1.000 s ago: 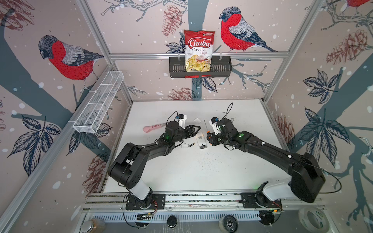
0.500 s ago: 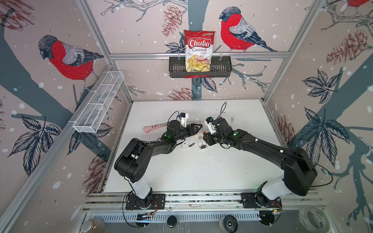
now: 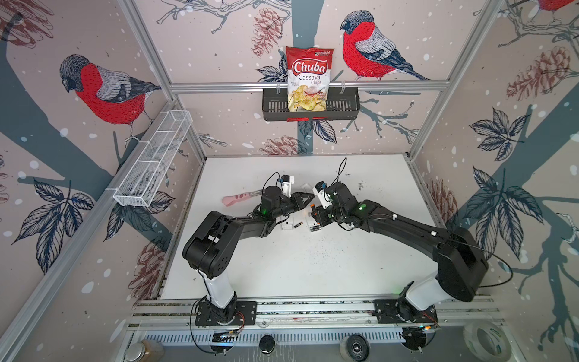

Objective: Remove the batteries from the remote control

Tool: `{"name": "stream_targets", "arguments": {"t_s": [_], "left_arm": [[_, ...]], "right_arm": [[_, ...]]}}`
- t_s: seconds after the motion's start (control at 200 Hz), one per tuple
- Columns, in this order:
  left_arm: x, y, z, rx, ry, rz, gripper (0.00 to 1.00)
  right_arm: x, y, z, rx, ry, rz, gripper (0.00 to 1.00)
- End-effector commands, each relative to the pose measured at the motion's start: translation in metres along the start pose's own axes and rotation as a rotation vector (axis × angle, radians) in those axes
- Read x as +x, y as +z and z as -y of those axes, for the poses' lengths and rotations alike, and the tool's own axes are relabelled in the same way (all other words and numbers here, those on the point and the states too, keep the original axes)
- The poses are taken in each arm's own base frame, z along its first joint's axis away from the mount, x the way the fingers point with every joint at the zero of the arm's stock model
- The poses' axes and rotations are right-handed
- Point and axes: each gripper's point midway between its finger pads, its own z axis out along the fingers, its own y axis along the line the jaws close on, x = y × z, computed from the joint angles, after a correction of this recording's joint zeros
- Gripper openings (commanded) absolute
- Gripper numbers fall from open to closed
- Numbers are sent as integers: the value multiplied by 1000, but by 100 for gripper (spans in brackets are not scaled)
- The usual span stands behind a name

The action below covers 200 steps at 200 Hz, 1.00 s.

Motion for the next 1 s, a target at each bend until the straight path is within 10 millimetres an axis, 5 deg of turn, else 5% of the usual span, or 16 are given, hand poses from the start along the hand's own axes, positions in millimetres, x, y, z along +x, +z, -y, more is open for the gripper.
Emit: {"name": "stream_targets", "arguments": {"t_s": [0.0, 0.245, 0.44, 0.515, 0.6, 0.685, 0.996], "left_arm": [[-8, 0, 9, 28, 38, 22, 19], [-9, -1, 10, 14, 48, 25, 0], [-10, -1, 8, 3, 45, 32, 0], [-12, -2, 9, -1, 48, 39, 0], [-16, -4, 10, -10, 54, 54, 0], [-20, -6, 12, -17, 57, 72, 0], [-59, -16, 36, 55, 47, 187, 0]], "right_arm": [[-10, -1, -4, -8, -20, 32, 7], [-11, 0, 1, 18, -12, 40, 7], [-13, 2, 3, 24, -2, 52, 14], [-15, 1, 4, 23, 3, 61, 24], [-19, -2, 5, 13, 12, 80, 54], [-25, -10, 6, -22, 34, 126, 71], [-55, -84, 20, -409, 189, 455, 82]]}}
